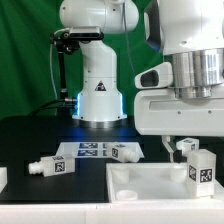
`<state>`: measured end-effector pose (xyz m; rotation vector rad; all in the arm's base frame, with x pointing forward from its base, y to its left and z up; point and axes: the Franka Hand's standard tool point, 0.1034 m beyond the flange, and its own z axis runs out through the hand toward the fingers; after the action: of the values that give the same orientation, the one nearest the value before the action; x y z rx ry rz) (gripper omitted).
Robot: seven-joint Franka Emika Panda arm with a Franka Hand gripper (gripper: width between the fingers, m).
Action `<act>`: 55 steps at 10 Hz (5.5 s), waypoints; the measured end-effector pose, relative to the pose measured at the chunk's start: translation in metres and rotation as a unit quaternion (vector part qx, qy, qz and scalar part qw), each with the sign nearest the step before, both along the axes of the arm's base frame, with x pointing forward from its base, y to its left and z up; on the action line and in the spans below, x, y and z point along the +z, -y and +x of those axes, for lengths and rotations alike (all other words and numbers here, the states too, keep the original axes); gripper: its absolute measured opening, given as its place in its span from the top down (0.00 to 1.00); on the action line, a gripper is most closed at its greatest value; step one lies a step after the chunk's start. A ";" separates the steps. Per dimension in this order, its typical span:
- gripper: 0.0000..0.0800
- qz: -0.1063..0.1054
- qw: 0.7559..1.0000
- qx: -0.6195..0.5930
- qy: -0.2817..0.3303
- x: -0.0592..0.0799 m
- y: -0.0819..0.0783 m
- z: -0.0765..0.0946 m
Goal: Assemble one leg
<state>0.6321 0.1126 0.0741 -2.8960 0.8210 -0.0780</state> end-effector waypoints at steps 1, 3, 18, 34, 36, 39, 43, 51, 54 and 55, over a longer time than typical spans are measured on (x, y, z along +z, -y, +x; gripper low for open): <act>0.19 -0.002 1.000 0.026 0.003 0.000 0.000 0.000; 0.19 -0.034 0.981 0.188 0.023 0.000 0.002 0.003; 0.64 0.027 0.941 -0.336 -0.037 -0.001 0.008 0.007; 0.35 -0.062 0.947 0.312 0.042 -0.002 -0.002 0.010; 0.64 -0.058 0.963 0.262 0.038 -0.002 -0.001 0.010; 0.64 -0.044 0.993 0.103 0.027 -0.002 0.002 0.011; 0.64 -0.001 0.967 -0.254 -0.012 -0.003 0.006 0.009; 0.64 0.042 0.851 -0.522 -0.048 -0.003 0.004 0.007; 0.64 0.063 0.795 -0.600 -0.059 -0.003 0.004 0.008; 0.64 0.062 0.800 -0.594 -0.058 -0.003 0.004 0.008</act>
Offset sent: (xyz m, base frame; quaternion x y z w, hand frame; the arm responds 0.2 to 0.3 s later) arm 0.0186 0.0075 0.0028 -0.0110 0.0273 -0.4885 0.8721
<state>0.6399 0.1086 0.0708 -1.8038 2.3720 0.0393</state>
